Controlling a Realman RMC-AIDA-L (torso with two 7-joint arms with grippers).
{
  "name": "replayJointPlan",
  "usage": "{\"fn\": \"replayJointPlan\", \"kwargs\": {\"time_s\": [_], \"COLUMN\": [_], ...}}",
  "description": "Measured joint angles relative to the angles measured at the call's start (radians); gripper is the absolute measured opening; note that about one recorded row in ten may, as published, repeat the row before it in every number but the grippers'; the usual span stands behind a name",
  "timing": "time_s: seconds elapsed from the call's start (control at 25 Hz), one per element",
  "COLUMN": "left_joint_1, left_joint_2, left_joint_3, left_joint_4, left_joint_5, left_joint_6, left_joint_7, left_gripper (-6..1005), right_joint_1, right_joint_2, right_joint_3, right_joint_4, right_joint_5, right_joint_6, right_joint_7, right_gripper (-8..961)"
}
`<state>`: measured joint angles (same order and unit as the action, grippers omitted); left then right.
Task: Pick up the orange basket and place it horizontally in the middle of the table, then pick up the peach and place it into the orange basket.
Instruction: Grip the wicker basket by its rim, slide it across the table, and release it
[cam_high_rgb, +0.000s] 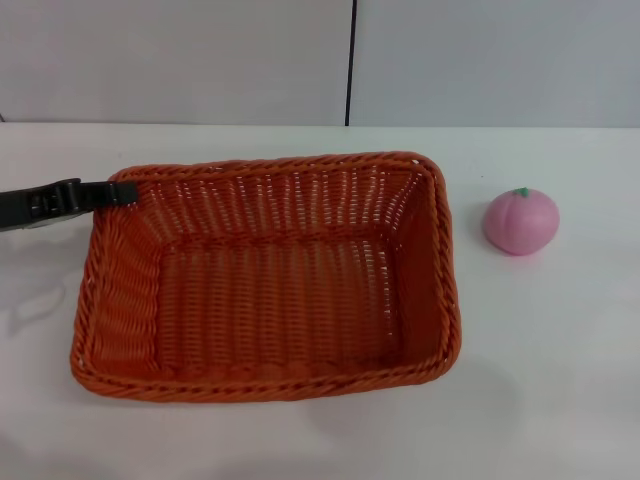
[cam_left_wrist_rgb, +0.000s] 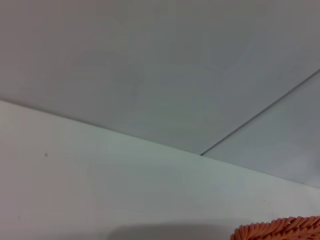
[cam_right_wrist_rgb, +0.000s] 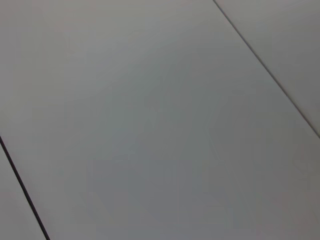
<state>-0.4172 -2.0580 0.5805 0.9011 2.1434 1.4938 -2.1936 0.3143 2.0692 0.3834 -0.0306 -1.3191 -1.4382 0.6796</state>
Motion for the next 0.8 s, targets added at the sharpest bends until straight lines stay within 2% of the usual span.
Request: {"fn": "replayJointPlan", "kwargs": {"time_s": [0.28, 0.76, 0.8], "left_joint_1": [0.01, -0.007, -0.007], "left_joint_2": [-0.005, 0.004, 0.004], "left_joint_3": [0.007, 0.01, 0.01], "left_joint_4": [-0.007, -0.018, -0.018], "left_joint_5": [-0.01, -0.01, -0.01], "left_joint_6": [0.006, 0.03, 0.03], "left_joint_7": [0.009, -0.012, -0.012], "left_gripper": [217, 218, 247], "right_joint_1": [0.006, 0.009, 0.01], "right_joint_2": [0.0, 0.0, 0.0], "right_joint_3": [-0.002, -0.008, -0.009], "right_joint_4": [-0.002, -0.003, -0.003], "right_joint_5": [0.0, 0.0, -0.001], "right_joint_6": [0.007, 0.007, 0.007], "right_joint_7": [0.0, 0.0, 0.001], "right_gripper": [538, 537, 538]}}
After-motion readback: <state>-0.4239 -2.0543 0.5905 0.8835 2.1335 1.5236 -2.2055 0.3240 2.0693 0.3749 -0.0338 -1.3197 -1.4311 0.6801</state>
